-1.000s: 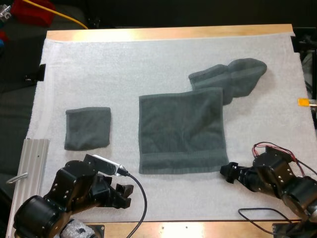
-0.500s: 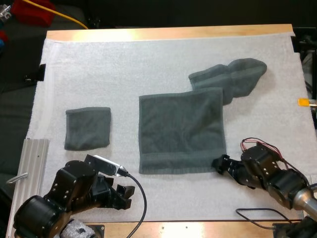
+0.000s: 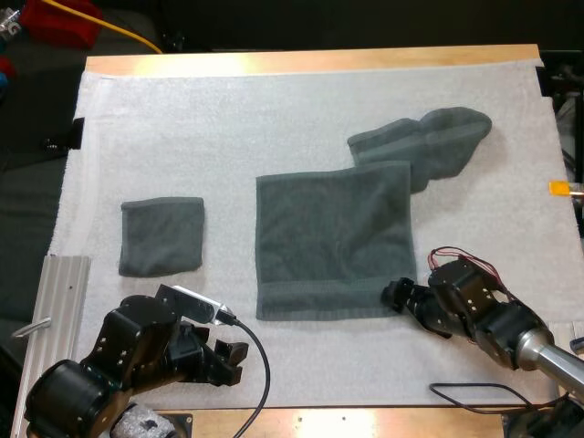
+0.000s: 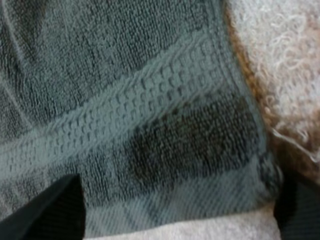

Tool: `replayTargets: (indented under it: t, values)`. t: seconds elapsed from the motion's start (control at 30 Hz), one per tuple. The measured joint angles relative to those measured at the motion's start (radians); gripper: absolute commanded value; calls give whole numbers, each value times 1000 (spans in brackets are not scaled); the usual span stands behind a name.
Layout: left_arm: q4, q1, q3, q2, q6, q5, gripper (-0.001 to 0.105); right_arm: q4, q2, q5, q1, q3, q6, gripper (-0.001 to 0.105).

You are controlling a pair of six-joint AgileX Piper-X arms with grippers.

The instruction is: Pick towel from pile, fold and stack

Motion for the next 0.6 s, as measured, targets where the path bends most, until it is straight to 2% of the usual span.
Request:
replayTargets:
  t: [0.13, 0.37, 0.53, 0.6]
  values:
    - [0, 0, 0, 0, 0, 8, 63, -20, 18, 14, 0, 0, 0, 70]
    - [0, 0, 0, 0, 0, 12, 63, -23, 18, 55, 0, 0, 0, 43]
    - [0, 0, 0, 0, 0, 12, 63, -23, 18, 63, 0, 0, 0, 39]
    - [0, 0, 0, 0, 0, 12, 63, -23, 18, 66, 0, 0, 0, 33]
